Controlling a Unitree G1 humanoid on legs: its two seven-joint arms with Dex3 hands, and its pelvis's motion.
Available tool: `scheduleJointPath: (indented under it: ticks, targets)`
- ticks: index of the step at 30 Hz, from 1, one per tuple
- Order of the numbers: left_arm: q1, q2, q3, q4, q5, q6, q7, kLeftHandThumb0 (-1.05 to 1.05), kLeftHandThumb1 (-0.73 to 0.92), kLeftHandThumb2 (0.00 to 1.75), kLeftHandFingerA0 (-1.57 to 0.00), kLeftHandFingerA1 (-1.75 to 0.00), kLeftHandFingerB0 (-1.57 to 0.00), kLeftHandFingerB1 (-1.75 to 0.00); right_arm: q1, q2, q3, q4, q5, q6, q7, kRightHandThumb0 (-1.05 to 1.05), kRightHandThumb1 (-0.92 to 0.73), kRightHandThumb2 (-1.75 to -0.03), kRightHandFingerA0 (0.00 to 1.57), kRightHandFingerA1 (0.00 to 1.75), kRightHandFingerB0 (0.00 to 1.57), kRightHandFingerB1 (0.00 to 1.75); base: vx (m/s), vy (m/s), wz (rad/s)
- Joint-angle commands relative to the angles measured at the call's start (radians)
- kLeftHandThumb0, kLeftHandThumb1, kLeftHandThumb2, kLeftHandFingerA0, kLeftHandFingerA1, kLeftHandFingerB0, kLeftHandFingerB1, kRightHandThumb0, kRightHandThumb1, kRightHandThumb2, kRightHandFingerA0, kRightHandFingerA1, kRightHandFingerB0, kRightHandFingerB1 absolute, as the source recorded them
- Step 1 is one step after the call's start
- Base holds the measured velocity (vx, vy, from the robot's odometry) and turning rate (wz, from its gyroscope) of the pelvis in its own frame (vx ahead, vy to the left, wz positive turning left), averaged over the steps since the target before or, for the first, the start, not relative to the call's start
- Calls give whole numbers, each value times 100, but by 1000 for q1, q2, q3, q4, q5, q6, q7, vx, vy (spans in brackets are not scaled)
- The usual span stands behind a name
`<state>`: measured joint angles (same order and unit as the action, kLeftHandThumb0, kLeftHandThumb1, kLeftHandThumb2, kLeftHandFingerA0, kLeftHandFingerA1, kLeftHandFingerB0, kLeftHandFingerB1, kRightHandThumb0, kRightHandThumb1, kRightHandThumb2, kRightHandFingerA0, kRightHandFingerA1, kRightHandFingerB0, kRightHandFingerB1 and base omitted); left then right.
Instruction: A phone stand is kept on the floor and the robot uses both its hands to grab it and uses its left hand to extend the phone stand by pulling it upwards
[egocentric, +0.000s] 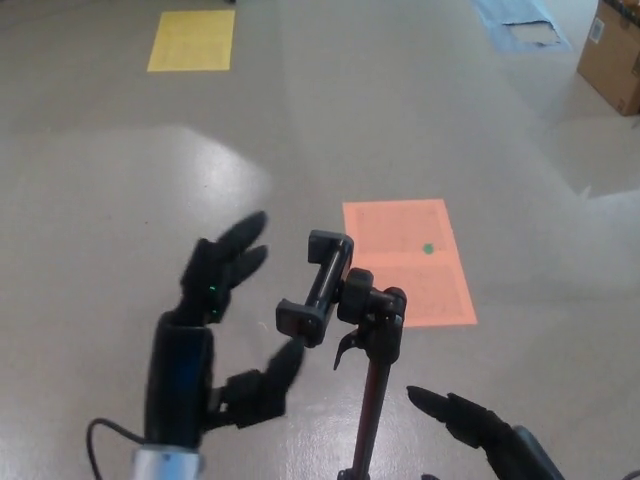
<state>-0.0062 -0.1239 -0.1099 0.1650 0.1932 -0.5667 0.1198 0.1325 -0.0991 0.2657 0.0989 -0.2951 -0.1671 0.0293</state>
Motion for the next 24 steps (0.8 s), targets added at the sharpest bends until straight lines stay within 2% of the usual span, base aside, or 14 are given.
scheduleJointPath:
  ticks: [1,4,5,6,7,13,14,16,19,20,21,22,23,24]
  targets:
    - [27,3,-31,7,46,-17,23,-42,12,87,-11,-59,-18,-60,-23,13,-1,37,5,55,7,-105,-60,-106,0,17,0,7,0,0,0]
    - [74,9,-77,23,64,-42,16,-42,10,86,-13,-60,-18,-61,-73,30,-6,122,20,35,6,-105,-58,-107,0,18,0,4,0,0,0]
    - [78,16,-84,36,80,-58,25,-42,12,87,-13,-60,-18,-61,-84,32,-7,139,19,30,3,-98,-51,-96,0,21,0,0,0,0,0]
    - [78,18,-87,38,82,-60,28,-42,12,87,-13,-60,-18,-61,-87,33,-8,146,19,26,2,-98,-51,-96,0,21,0,0,0,0,0]
    - [112,20,-108,43,83,-66,19,-42,10,86,-14,-61,-18,-61,-94,25,-5,162,2,30,-6,-105,-60,-108,0,19,0,4,0,0,0]
    - [143,33,-133,63,95,-89,32,-42,10,85,-14,-61,-19,-61,-126,47,-20,215,13,40,-17,-105,-57,-106,0,14,0,0,0,0,0]
    - [150,35,-139,65,112,-88,40,-105,66,61,-19,-80,-18,-63,-134,50,-16,223,3,50,-23,-99,-52,-97,0,18,0,0,0,0,0]
    - [171,35,-158,73,139,-89,52,-105,68,61,-17,-78,-17,-63,-159,61,-17,265,11,45,-16,-105,-59,-106,7,18,0,4,0,0,0]
    - [171,37,-163,75,142,-91,59,-105,68,61,-17,-78,-17,-63,-164,63,-19,277,13,38,-15,-105,-59,-106,7,18,0,4,0,0,0]
    - [176,36,-168,72,148,-86,61,-90,49,99,-24,-74,-2,-56,-169,79,-22,311,30,24,-13,-105,-60,-104,4,18,0,2,0,0,0]
    - [177,35,-171,70,150,-84,62,-105,66,61,-17,-79,-16,-63,-172,90,-23,330,39,16,-12,-105,-60,-104,7,17,0,1,0,0,0]
    - [176,35,-172,69,148,-84,62,-105,66,61,-17,-79,-16,-63,-172,95,-24,336,40,14,-13,-105,-60,-104,7,17,0,1,0,0,0]
    - [173,33,-172,71,138,-88,58,-95,54,100,-25,-76,0,-55,-174,103,-24,347,44,7,-12,-105,-60,-103,7,17,0,1,0,0,0]
    - [173,33,-173,71,138,-87,59,-95,54,100,-25,-76,0,-55,-175,104,-25,350,43,5,-12,-105,-60,-103,7,17,0,1,0,0,0]
